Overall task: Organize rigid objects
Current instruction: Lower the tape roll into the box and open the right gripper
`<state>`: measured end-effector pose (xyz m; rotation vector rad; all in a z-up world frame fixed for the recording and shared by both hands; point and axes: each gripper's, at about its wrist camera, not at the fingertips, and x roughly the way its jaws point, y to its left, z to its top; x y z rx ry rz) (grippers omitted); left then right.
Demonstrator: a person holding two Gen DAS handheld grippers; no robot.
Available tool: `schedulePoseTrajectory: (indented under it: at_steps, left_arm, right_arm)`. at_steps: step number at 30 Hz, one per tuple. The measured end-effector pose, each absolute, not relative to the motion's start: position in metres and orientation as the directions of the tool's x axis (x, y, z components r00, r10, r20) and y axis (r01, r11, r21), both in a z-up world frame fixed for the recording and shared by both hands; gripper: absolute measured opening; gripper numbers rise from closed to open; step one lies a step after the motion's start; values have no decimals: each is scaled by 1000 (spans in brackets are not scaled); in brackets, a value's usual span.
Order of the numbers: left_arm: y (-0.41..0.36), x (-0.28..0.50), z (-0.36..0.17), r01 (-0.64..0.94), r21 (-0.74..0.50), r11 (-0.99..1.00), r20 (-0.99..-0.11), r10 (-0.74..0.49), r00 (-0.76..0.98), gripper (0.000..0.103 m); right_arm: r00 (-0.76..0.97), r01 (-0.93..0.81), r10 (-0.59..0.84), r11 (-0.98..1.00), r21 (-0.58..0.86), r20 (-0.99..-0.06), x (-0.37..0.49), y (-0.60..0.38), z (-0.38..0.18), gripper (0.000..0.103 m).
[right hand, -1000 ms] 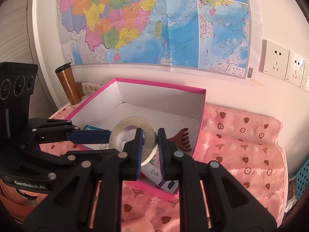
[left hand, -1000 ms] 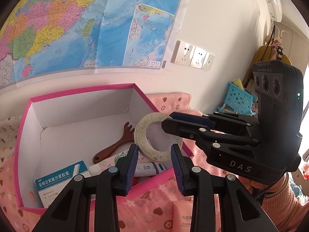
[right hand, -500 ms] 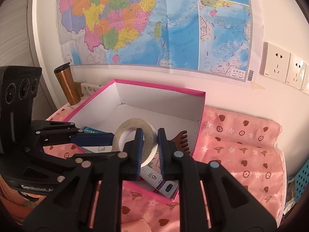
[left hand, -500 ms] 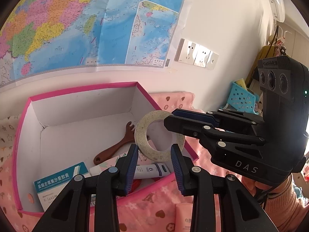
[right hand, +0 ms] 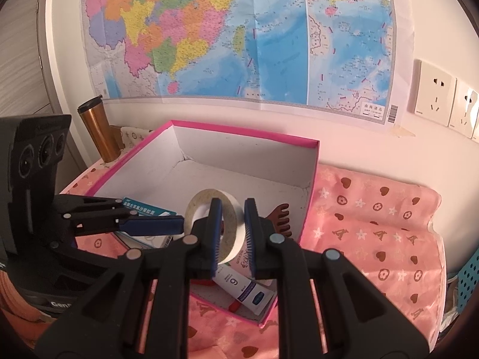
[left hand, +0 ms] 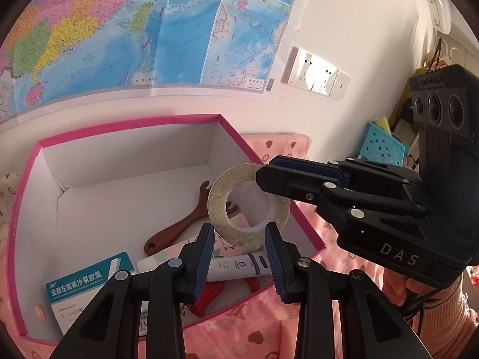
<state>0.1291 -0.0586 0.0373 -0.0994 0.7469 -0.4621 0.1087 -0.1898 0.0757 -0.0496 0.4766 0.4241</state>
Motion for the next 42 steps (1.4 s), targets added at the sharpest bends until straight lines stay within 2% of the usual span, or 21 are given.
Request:
schedulePoseTrajectory:
  at_steps: [25,37,40,42]
  left_arm:
    - [-67,169,8,311,-263,913,-709,-402,579,34]
    - [-55,132,19,335,-225,915,-653,-396,646,38]
    - [-45,109,30,348,-217,912,-611,-405,680,43]
    - [-38,93,37,351,-219,910,-586,-410,699,45]
  right_arm:
    - [771,-375,343,925,52,-536,159,-193,53,16]
    - [772,-360,356,928,99,-527,135,-209,47,17]
    - [781,-370,378,921,119,-497,116,-215,52,22]
    - [790,-381,395,916,129,-469,100,-218,56,32]
